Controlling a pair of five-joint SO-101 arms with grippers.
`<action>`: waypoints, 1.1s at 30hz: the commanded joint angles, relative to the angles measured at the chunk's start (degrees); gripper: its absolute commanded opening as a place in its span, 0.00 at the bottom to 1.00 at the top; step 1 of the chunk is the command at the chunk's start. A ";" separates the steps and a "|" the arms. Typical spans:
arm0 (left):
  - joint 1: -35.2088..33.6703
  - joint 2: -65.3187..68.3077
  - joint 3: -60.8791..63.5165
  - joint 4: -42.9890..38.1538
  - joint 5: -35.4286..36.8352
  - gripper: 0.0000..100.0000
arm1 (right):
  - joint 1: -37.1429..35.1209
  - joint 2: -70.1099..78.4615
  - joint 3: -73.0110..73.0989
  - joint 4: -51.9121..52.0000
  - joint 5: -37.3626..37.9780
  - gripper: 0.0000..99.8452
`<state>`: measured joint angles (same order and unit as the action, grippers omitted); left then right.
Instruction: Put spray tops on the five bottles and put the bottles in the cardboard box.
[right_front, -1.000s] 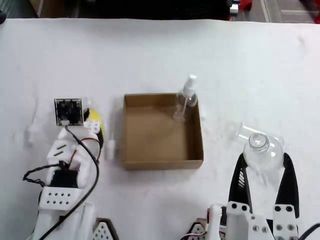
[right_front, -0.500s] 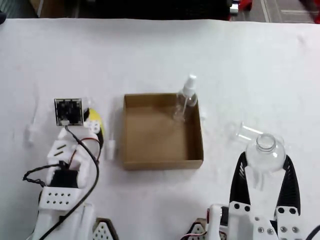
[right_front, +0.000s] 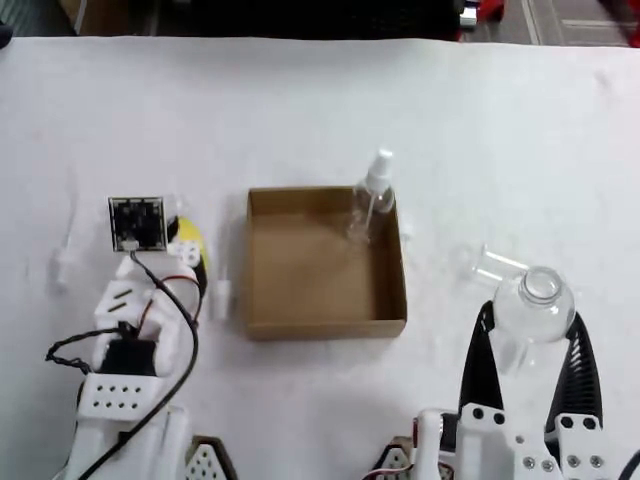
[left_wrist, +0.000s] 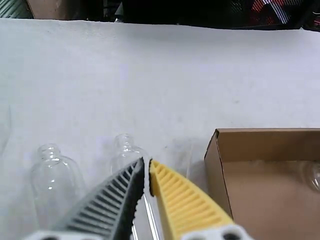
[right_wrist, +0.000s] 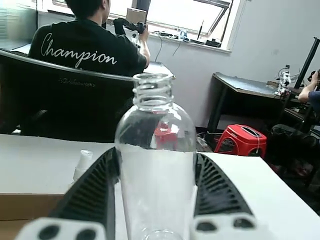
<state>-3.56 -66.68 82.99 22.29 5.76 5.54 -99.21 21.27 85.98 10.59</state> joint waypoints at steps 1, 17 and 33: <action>0.84 -1.54 -3.96 0.35 0.62 0.03 | -4.00 0.48 -0.18 -1.19 -2.29 0.02; 0.75 -1.54 -3.96 -0.09 0.53 0.03 | -10.51 0.66 4.40 -5.41 -2.02 0.02; 0.92 -1.54 -4.13 -0.09 0.53 0.03 | -22.64 0.66 26.64 -30.37 16.79 0.02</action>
<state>-3.56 -66.68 82.99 22.29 5.76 -16.00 -99.12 45.01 62.77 22.55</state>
